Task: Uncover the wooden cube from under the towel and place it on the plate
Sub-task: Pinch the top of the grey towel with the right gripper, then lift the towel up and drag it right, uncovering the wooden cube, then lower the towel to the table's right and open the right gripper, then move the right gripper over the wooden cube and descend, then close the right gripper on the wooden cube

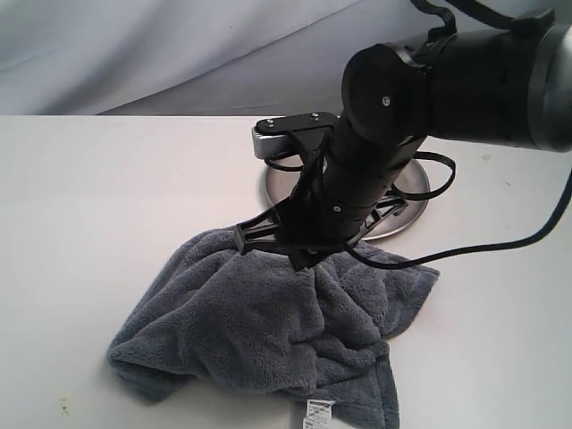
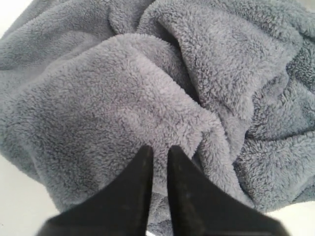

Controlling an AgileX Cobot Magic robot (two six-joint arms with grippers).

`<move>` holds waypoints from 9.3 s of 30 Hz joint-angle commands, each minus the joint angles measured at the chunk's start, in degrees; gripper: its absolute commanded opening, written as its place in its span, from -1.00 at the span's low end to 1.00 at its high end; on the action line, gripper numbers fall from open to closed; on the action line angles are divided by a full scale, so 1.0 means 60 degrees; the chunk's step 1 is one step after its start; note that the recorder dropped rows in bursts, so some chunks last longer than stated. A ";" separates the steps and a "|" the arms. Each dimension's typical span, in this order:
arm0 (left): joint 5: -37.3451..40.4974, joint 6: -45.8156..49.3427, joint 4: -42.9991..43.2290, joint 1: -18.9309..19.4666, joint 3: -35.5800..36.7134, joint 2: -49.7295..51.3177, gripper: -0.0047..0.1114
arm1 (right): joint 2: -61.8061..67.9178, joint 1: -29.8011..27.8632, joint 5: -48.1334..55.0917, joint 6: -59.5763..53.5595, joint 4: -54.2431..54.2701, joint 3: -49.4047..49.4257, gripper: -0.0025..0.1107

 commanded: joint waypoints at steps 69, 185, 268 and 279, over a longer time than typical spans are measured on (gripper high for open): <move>-0.0030 -0.0024 -0.0016 -0.0046 0.0042 -0.0040 -0.92 | -0.3470 -0.0005 -0.0144 0.1491 -0.0555 -0.0068 -0.96; -0.0030 -0.0024 -0.0016 -0.0046 0.0042 -0.0040 -0.92 | -0.3207 -0.0005 0.1271 -0.1699 -0.0468 0.2806 0.80; -0.0030 -0.0024 -0.0016 -0.0046 0.0042 -0.0040 -0.92 | 0.2013 0.1050 0.0384 -0.6082 -0.0194 -0.1408 0.80; -0.0030 -0.0024 -0.0016 -0.0046 0.0042 -0.0040 -0.92 | 0.2574 0.1050 0.0159 -0.5934 -0.0146 -0.1408 0.80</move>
